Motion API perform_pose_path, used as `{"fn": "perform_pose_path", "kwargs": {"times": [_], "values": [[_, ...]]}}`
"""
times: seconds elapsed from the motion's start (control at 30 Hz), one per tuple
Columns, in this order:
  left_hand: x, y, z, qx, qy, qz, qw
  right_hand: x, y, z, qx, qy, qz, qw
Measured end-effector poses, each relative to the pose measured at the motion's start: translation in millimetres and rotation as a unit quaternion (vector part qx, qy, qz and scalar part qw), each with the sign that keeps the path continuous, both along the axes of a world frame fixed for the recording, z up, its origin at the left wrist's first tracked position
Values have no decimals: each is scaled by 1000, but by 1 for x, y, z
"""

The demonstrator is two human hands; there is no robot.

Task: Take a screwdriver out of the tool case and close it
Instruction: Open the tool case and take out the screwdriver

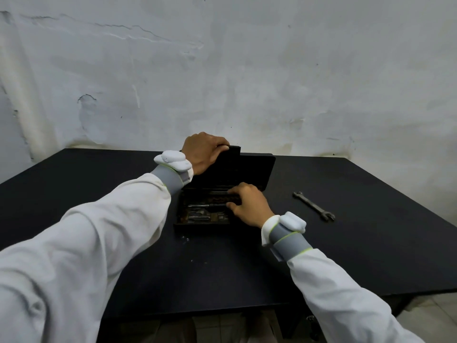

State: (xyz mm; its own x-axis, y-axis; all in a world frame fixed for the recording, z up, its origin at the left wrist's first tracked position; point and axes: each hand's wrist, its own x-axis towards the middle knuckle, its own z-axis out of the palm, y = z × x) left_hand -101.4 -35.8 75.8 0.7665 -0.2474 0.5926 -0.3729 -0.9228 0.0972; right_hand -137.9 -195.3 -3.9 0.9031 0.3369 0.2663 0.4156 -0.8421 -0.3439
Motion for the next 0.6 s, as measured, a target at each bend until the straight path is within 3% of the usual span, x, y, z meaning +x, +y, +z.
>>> {"fn": "perform_pose_path", "kwargs": {"times": [0.6], "values": [[-1,-2,4,-35,32,6,999,2,5,-1,-43,4,10,999]]}}
